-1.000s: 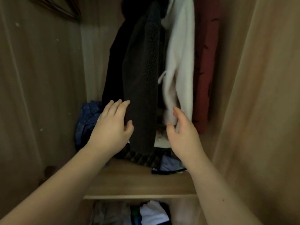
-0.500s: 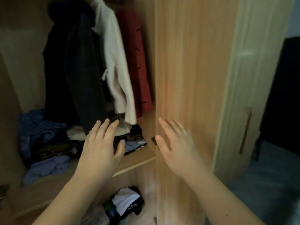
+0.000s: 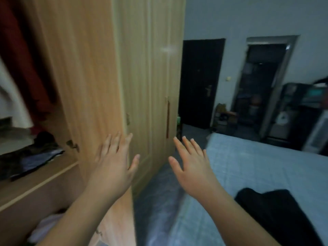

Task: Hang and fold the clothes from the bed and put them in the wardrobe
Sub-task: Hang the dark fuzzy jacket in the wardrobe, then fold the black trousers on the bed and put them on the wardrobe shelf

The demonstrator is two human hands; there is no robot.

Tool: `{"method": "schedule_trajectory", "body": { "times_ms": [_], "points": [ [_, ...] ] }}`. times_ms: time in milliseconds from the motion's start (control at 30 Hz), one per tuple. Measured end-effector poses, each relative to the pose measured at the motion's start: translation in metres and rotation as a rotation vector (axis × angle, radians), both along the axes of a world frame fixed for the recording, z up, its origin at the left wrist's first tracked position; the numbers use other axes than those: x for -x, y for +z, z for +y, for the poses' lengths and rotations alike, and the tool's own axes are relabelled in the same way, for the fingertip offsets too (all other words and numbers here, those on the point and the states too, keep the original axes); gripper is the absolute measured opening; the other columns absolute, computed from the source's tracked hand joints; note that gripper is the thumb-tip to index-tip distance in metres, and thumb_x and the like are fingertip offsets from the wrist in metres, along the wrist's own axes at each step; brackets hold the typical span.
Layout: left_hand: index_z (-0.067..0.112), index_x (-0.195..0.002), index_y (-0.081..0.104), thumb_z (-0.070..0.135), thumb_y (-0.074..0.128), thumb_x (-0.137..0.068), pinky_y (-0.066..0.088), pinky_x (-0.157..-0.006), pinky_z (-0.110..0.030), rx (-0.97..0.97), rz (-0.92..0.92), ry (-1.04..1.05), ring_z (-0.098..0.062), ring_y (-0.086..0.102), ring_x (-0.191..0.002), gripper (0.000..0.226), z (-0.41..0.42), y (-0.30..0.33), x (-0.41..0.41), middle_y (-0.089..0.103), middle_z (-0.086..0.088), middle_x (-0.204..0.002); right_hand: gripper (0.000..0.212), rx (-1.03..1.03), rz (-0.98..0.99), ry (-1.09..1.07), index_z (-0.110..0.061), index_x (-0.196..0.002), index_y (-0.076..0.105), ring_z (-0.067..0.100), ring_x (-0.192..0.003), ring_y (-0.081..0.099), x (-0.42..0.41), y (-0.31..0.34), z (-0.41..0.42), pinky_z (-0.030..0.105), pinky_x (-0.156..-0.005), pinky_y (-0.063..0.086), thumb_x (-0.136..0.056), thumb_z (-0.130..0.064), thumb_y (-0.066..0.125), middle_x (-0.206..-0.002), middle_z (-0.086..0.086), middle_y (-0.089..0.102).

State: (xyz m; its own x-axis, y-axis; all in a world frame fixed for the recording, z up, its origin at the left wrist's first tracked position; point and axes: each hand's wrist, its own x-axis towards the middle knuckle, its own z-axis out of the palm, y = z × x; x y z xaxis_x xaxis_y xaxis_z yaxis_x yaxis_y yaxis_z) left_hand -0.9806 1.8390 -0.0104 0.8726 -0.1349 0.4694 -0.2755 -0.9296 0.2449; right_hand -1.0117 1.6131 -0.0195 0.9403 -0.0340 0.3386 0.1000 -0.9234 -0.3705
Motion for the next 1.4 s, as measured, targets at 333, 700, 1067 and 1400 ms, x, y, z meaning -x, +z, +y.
{"method": "schedule_trajectory", "body": {
  "times_ms": [333,700,1067,1400],
  "points": [
    [0.028,-0.156,0.026,0.060,0.031,-0.093,0.016,-0.122,-0.046,0.021,0.020,-0.373,-0.030,0.015,-0.152,0.070,-0.264,-0.036,0.048,0.027,-0.008,-0.163,0.064,-0.058,0.079,-0.365,-0.040,-0.159,0.004,0.015,-0.155,-0.005,0.127,-0.047,-0.237,0.048,-0.125,0.005,-0.101,-0.060,0.026,-0.169,-0.008,0.003],
    [0.026,-0.156,0.024,0.057,0.031,-0.097,0.013,-0.124,-0.047,0.015,0.147,-0.602,-0.028,0.006,-0.154,0.068,-0.480,-0.104,0.114,0.020,-0.007,-0.165,0.064,-0.068,0.121,-0.584,-0.033,-0.160,0.014,0.020,-0.155,0.004,0.240,-0.108,-0.441,0.050,-0.124,0.011,-0.102,-0.053,0.033,-0.168,-0.002,0.015],
    [0.025,-0.156,0.026,0.054,0.035,-0.095,0.018,-0.123,-0.050,-0.010,0.337,-0.641,-0.031,0.010,-0.153,0.068,-0.548,-0.192,0.080,0.023,-0.009,-0.164,0.066,-0.217,0.227,-0.647,-0.028,-0.159,0.018,0.021,-0.154,0.011,0.218,-0.196,-0.511,0.048,-0.125,0.016,-0.100,-0.047,0.039,-0.166,0.001,0.021],
    [0.024,-0.158,0.022,0.042,0.050,-0.099,0.014,-0.124,-0.046,0.014,0.593,-0.624,-0.029,0.006,-0.154,0.068,-0.620,-0.296,-0.040,0.018,-0.010,-0.165,0.066,-0.236,0.429,-0.735,-0.025,-0.159,0.022,0.024,-0.152,0.020,0.130,-0.285,-0.583,0.044,-0.124,0.022,-0.100,-0.036,0.049,-0.163,0.002,0.028]
  ]
}}
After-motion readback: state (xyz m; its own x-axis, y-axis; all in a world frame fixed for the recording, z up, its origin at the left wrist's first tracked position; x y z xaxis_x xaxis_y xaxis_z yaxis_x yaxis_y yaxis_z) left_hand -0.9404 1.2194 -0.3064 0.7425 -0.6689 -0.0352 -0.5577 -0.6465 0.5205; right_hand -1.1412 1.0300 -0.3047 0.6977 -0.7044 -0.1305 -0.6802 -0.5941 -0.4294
